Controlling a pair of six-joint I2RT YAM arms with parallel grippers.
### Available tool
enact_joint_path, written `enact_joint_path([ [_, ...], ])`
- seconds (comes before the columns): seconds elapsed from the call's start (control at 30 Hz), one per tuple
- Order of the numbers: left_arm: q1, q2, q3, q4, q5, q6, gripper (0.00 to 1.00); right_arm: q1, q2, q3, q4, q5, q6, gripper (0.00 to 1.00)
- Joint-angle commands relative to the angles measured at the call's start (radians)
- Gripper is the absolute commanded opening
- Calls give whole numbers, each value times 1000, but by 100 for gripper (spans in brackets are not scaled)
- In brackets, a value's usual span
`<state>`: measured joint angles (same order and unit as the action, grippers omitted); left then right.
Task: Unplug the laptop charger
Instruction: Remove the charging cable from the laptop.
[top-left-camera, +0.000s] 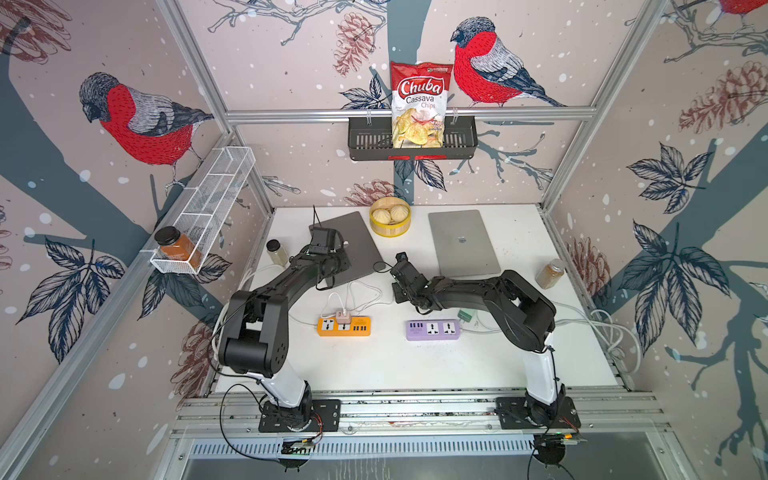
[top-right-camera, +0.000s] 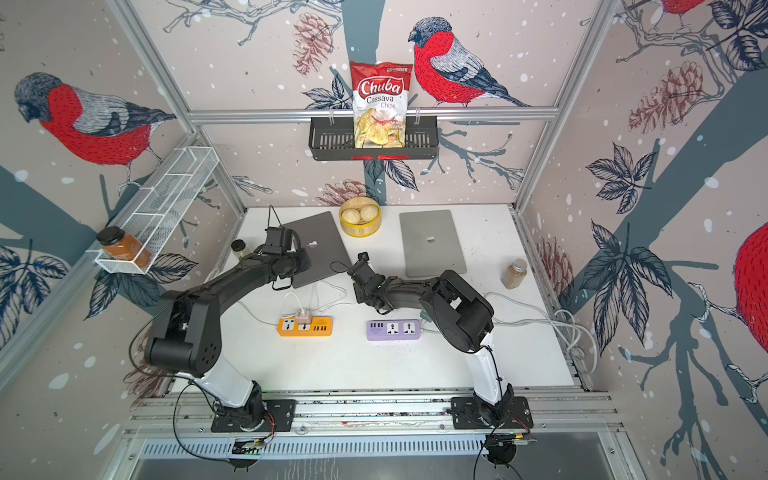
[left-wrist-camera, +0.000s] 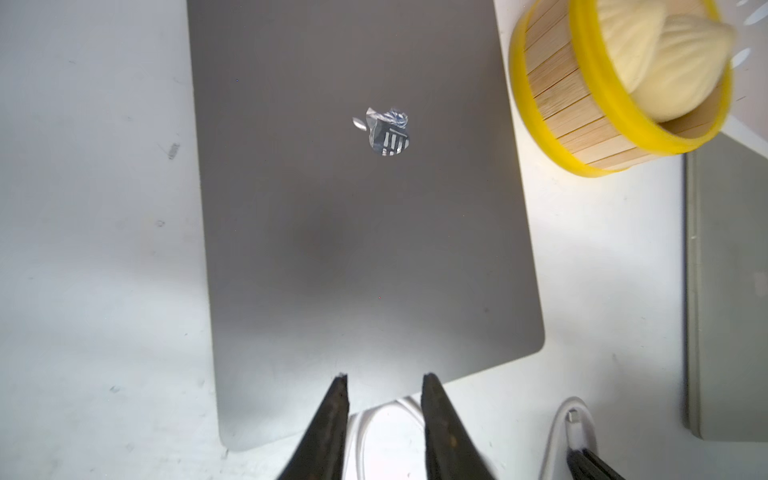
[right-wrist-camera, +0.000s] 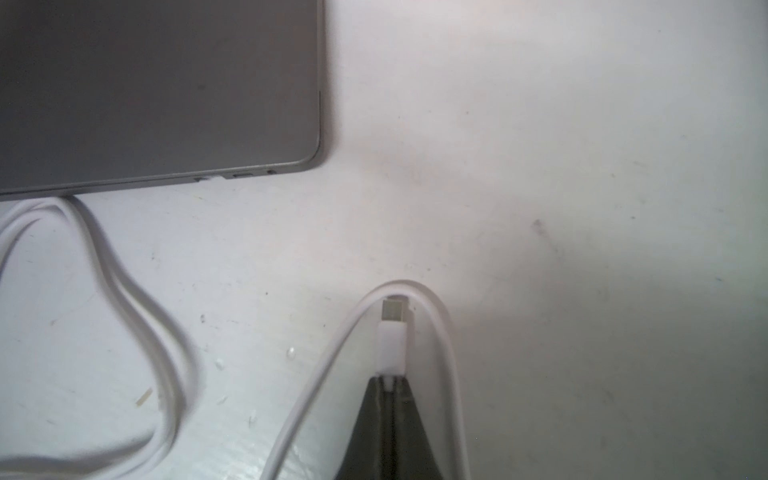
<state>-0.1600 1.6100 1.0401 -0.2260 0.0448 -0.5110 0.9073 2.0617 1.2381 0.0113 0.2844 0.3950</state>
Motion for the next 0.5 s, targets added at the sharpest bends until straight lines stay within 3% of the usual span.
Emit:
enact_joint_path([
  [0.0,3,-98,-25,-55,-40,29,32,4,-11,-5,-14,1,16,9],
  [0.23,-1,-445,-181,-155,-53,24,33,30,-64,-28,-1,30,16,39],
  [0.47,-2,-704,-243,-301,16,0,35,96,-170,-60,-16,106,15,47],
])
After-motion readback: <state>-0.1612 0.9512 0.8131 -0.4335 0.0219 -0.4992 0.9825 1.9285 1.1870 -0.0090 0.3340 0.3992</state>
